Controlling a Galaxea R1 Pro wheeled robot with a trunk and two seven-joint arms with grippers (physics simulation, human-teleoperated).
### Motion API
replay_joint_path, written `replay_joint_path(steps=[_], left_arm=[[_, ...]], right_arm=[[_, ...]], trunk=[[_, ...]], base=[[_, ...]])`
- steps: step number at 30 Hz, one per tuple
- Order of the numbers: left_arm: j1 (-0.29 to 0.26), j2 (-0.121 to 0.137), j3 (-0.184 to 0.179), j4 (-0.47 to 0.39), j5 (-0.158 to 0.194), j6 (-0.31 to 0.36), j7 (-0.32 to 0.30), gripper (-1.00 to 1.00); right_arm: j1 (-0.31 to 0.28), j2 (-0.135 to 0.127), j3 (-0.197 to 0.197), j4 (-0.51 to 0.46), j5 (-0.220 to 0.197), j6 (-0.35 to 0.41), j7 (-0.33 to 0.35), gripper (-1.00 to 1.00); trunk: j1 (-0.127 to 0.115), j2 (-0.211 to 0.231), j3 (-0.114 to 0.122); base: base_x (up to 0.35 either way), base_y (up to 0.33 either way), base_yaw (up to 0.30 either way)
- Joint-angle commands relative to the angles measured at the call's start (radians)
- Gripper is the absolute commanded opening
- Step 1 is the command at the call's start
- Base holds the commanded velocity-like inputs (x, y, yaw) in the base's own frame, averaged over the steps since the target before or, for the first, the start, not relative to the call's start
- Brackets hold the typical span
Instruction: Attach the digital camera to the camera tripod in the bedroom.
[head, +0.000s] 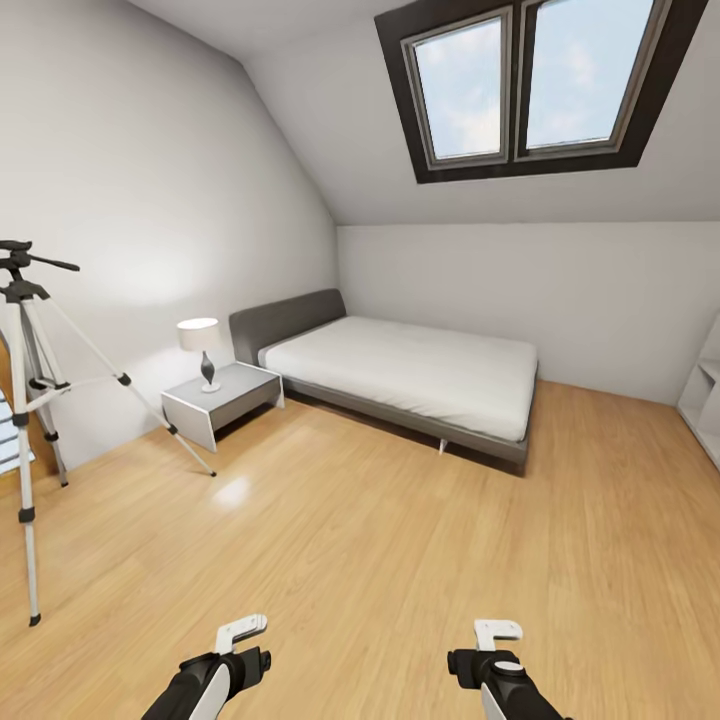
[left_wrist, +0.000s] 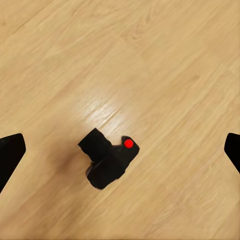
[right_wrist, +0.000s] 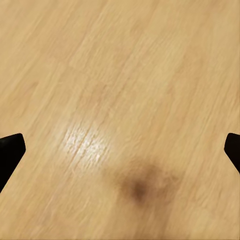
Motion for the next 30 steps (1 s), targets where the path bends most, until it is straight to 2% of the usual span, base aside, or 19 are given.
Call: replay_joint_path(steps=[1,30], left_arm=[[0.0,0.0,-0.001,-0.003,0.011,0.004,0.008,1.0],[0.0,0.003,0.002,-0.017,0.011,0.003,0.007,1.0]], right_arm=[[0.0,0.0,0.0,-0.001,0.0,0.006,-0.004,1.0],[0.0,0.0,0.002,0.002,0.001,0.007,-0.003,1.0]], trunk=[[0.004,-0.008,-0.004],[0.115,-0.211,-0.095]], base=[[0.0,0.0,0.0],[0.0,0.0,0.0]])
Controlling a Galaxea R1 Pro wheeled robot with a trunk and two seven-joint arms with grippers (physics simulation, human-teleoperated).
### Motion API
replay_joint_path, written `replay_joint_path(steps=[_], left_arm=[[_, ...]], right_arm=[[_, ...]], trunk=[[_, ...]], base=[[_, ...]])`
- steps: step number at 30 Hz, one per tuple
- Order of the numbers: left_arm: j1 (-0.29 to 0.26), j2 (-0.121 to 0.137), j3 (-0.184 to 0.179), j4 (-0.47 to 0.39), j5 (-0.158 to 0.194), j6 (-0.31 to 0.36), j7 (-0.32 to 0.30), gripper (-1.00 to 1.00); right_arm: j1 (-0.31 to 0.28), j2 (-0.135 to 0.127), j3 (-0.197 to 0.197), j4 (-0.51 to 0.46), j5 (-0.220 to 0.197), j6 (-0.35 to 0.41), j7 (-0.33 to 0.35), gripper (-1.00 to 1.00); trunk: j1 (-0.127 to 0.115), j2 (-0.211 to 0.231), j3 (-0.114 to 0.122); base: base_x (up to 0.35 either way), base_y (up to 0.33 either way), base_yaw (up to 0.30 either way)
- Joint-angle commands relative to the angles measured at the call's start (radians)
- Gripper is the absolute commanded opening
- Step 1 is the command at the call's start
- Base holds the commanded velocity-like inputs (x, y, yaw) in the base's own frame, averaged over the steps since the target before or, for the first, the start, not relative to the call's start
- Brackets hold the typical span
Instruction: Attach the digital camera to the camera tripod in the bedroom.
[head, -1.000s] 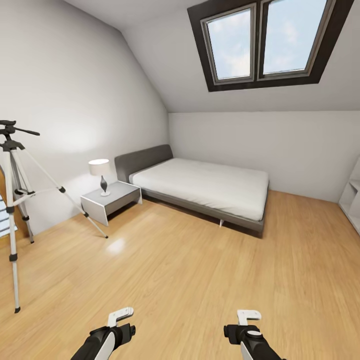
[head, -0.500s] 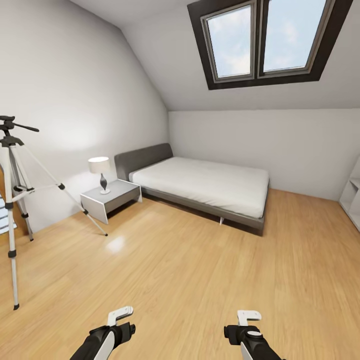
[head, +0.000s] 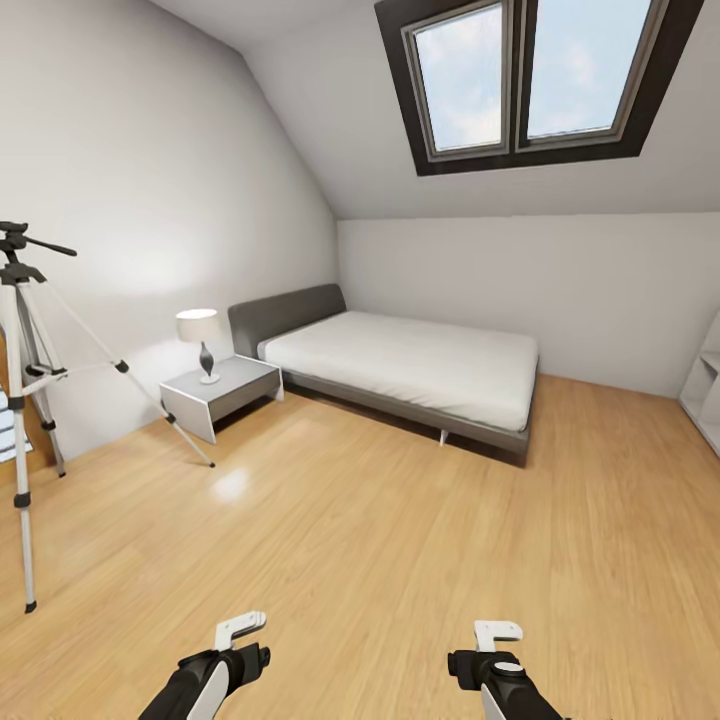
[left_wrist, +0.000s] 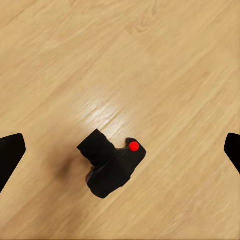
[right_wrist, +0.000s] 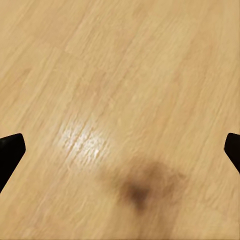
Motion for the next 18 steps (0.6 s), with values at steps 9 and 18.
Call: replay_joint_path(steps=[9,18], left_arm=[[0.0,0.001,0.0,-0.003,0.011,0.001,0.007,1.0],[0.0,0.001,0.0,-0.002,0.011,-0.003,0.007,1.0]], right_arm=[[0.0,0.0,0.001,-0.002,-0.001,0.006,-0.004,1.0],[0.0,0.0,0.001,-0.002,0.0,0.006,-0.004,1.0]], trunk=[[0.034,-0.064,-0.029],[0.069,-0.127,-0.058]], base=[[0.0,0.0,0.0],[0.0,0.0,0.0]])
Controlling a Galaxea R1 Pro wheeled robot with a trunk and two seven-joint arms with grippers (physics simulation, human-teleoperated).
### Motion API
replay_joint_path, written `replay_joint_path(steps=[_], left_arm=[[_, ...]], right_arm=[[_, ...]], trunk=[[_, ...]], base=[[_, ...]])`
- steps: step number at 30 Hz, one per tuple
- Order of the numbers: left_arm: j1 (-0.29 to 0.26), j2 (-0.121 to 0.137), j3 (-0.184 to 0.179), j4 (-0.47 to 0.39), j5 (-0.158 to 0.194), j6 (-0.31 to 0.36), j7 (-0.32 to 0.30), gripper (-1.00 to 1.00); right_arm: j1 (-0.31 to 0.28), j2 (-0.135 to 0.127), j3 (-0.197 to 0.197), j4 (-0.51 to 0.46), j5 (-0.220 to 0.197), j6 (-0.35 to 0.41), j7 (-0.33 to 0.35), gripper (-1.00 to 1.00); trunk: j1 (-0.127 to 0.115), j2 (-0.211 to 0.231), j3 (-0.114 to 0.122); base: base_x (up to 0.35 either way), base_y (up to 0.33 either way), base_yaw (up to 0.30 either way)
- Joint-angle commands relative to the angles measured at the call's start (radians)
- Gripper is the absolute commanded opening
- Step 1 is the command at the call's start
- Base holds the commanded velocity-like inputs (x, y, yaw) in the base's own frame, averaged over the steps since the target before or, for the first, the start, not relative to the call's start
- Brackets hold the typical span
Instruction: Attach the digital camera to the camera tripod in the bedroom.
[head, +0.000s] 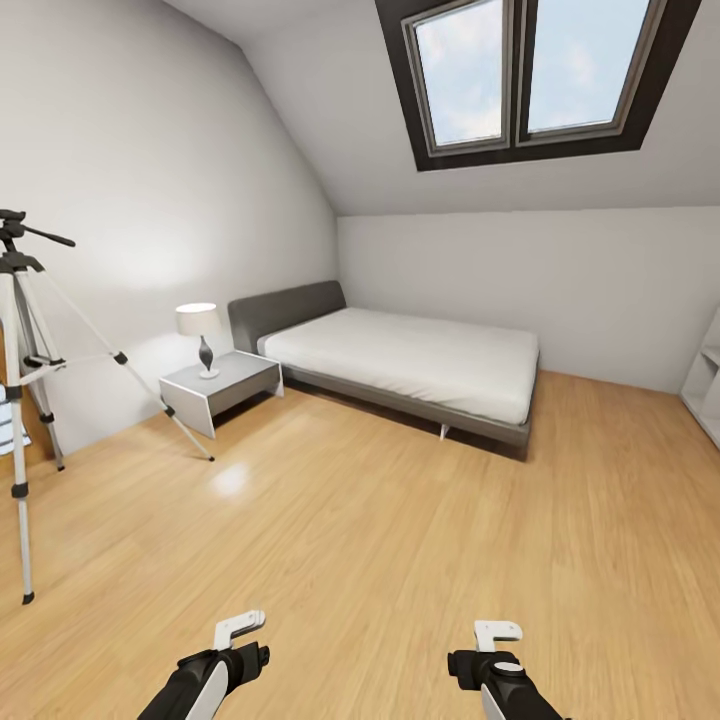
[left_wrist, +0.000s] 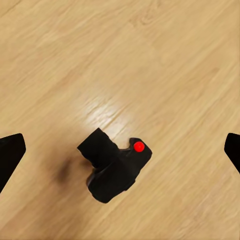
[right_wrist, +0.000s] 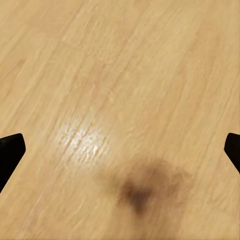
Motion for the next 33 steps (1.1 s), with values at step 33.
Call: replay_joint_path(steps=[33], left_arm=[[0.0,0.003,0.007,-0.005,0.011,-0.004,0.007,1.0]], right_arm=[[0.0,0.0,0.001,-0.002,0.001,0.006,-0.004,1.0]], trunk=[[0.126,-0.232,-0.105]], base=[[0.0,0.0,0.0]])
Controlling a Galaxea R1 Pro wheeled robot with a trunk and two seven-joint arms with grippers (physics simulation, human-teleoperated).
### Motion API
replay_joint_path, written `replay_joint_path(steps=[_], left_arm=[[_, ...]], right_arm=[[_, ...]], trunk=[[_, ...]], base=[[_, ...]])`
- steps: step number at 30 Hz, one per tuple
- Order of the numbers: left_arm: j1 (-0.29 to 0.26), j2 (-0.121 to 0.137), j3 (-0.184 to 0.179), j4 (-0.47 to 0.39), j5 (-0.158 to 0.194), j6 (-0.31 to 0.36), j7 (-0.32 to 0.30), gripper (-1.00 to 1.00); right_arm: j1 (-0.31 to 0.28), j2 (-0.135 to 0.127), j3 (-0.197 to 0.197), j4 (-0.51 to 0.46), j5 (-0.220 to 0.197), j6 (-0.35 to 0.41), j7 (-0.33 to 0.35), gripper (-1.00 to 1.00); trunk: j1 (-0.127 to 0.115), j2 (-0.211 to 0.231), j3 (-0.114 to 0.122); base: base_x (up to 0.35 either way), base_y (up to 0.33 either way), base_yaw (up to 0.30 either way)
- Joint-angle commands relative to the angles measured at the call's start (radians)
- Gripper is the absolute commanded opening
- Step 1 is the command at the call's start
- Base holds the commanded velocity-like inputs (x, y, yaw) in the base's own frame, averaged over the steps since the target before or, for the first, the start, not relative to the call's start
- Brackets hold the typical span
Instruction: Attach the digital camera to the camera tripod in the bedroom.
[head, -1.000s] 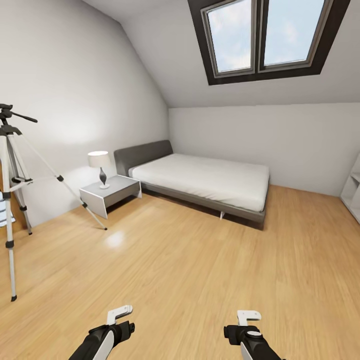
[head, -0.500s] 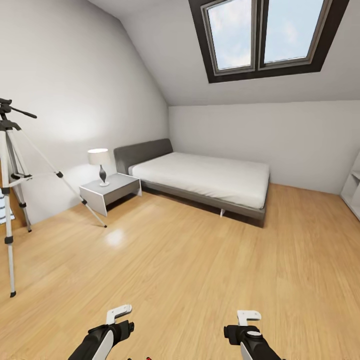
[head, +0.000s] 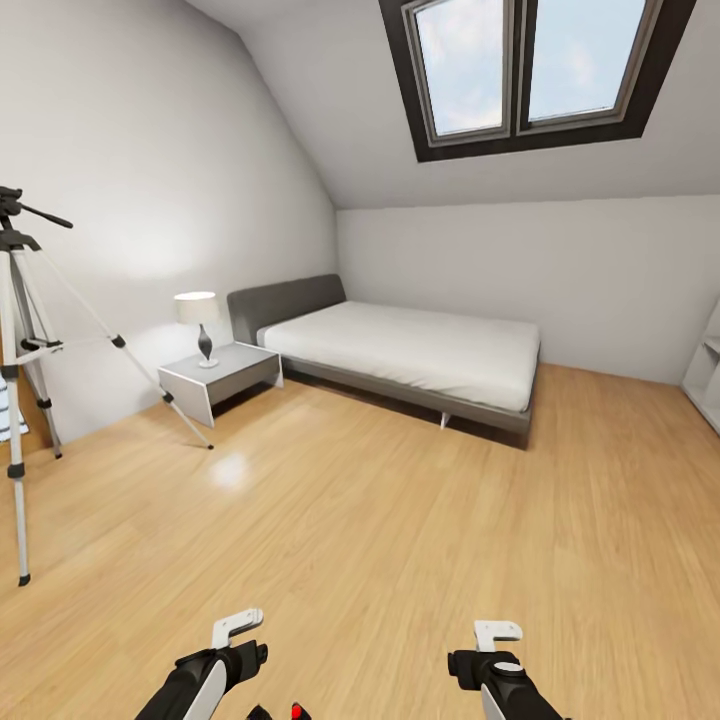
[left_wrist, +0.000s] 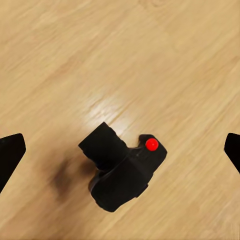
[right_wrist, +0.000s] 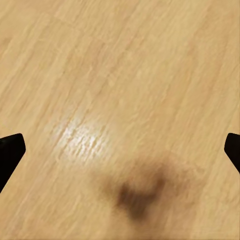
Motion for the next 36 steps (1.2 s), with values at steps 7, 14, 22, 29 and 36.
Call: replay_joint_path(steps=[7,14,22,29,36], left_arm=[[0.0,0.0,0.0,-0.002,0.011,0.005,0.007,1.0],[0.0,0.004,0.001,-0.002,0.012,0.005,0.007,1.0],[0.0,0.007,0.002,-0.002,0.011,0.006,0.007,1.0],[0.0,0.007,0.001,-0.002,0.011,0.006,0.007,1.0],[0.0,0.007,0.001,-0.002,0.011,0.005,0.007,1.0]], right_arm=[[0.0,-0.001,0.001,-0.002,0.0,0.002,-0.004,1.0],[0.0,-0.001,0.001,-0.002,0.0,0.001,-0.003,1.0],[0.0,-0.001,0.001,-0.002,0.004,-0.001,-0.003,1.0],[0.0,0.0,0.001,-0.002,0.003,-0.001,-0.005,1.0],[0.0,0.0,0.001,-0.002,0.002,-0.002,-0.007,1.0]], trunk=[[0.027,-0.05,-0.023],[0.054,-0.099,-0.045],[0.071,-0.128,-0.073],[0.074,-0.129,-0.1],[0.077,-0.131,-0.127]], base=[[0.0,0.0,0.0],[0.0,0.0,0.0],[0.0,0.0,0.0],[0.0,0.0,0.0],[0.0,0.0,0.0]])
